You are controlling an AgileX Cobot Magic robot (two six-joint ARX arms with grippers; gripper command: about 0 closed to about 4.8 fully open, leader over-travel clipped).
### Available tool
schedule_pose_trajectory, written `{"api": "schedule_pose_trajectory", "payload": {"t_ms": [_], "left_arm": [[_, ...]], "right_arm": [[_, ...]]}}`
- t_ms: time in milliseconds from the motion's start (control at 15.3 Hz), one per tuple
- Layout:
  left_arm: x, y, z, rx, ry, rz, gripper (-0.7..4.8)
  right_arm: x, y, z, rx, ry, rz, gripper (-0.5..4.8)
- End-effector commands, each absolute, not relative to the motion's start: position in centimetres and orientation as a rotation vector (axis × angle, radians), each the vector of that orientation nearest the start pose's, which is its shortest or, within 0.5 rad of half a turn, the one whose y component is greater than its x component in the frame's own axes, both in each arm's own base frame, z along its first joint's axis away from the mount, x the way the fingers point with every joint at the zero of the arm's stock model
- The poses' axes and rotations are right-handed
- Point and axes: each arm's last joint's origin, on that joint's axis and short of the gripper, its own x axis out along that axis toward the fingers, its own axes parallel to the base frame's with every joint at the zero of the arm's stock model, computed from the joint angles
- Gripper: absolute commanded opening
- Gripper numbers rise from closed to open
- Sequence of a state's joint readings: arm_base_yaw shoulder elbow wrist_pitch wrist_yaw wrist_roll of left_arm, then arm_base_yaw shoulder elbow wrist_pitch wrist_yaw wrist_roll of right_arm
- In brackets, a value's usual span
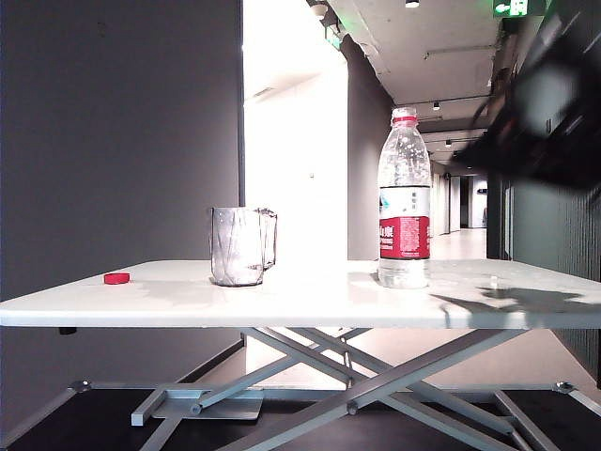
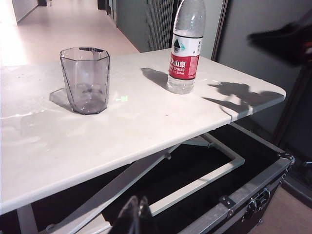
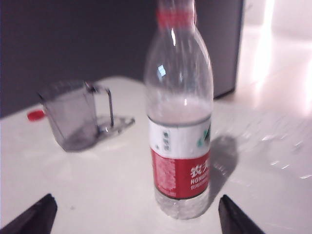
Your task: Pick up the mineral water bottle on the table and pour water into the mug until it's half full.
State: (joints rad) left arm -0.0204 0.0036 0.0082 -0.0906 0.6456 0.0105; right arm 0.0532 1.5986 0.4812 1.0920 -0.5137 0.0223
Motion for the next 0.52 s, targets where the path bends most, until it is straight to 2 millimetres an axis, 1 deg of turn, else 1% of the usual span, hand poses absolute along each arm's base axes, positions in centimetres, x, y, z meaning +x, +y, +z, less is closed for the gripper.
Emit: {"api": "schedule_pose_trajectory", "payload": {"t_ms": [65,131,196,392,522], "left_arm": [[9.1,-2.0,15.9,-0.006,0.067,-0.673,-0.05],[9.1,-1.9,15.9,-0.005,0.066,-0.672,-0.05],[9.1,-1.9,15.9,-0.005,0.067,-0.672,-0.05],[9.1,-2.0,15.9,-0.005,0.067,-0.673,-0.05],[9.1,-1.9,15.9,-0.005,0.067,-0.672,-0.05]], "right_arm": [[32.0,3.3,16.1,0.031,0.038,0.619,4.79],[33.8,3.4,15.4,0.033,0.046,0.632,4.79],[35.2,3.5,14.9,0.037,0.053,0.638,4.79],[38.3,4.4,13.6,0.039,0.06,0.678,4.79],[39.7,4.9,13.2,0.045,0.054,0.708,4.79]]}}
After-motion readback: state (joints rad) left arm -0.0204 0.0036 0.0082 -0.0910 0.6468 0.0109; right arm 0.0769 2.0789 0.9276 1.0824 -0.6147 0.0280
